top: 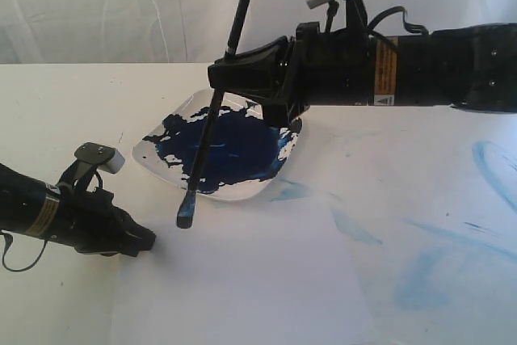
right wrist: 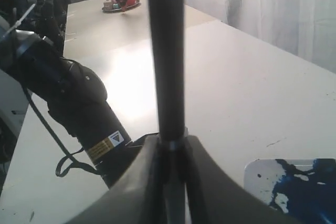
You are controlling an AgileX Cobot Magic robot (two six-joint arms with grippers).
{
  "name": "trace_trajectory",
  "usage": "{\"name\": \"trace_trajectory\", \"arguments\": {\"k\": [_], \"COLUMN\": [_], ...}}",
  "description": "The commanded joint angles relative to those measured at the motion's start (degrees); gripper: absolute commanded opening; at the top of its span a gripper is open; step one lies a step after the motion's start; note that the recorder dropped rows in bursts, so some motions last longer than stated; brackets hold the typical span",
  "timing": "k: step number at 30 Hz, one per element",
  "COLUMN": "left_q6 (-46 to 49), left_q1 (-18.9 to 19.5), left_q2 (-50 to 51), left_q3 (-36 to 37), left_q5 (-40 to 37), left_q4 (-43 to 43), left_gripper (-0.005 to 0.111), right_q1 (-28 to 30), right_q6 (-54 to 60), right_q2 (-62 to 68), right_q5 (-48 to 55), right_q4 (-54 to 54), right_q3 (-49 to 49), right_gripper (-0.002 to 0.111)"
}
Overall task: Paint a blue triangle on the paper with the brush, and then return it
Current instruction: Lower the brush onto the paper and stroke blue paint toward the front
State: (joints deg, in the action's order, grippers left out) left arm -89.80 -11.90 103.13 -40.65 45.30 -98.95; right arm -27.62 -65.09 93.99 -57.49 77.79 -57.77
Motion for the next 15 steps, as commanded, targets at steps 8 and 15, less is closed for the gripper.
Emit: {"name": "trace_trajectory", "arguments": {"k": [8, 15], "left_q6": [0.0, 0.0], "left_q1": [-0.2, -0.2], "left_q2": [0.6, 0.6], "left_q3": [0.2, 0.2], "left_q5": [-0.7, -0.7], "left_q4": [-1.0, -1.0], "left_gripper": [0.000, 0.000], "right_q1": [0.0, 0.0], "right_q6": [1.1, 0.9], "right_q2": [5.0, 5.4], "right_q5": [-1.0, 0.8], "right_q4": [-1.4, -1.4], "right_q3": [0.3, 0.3], "right_gripper": [0.000, 0.000]}}
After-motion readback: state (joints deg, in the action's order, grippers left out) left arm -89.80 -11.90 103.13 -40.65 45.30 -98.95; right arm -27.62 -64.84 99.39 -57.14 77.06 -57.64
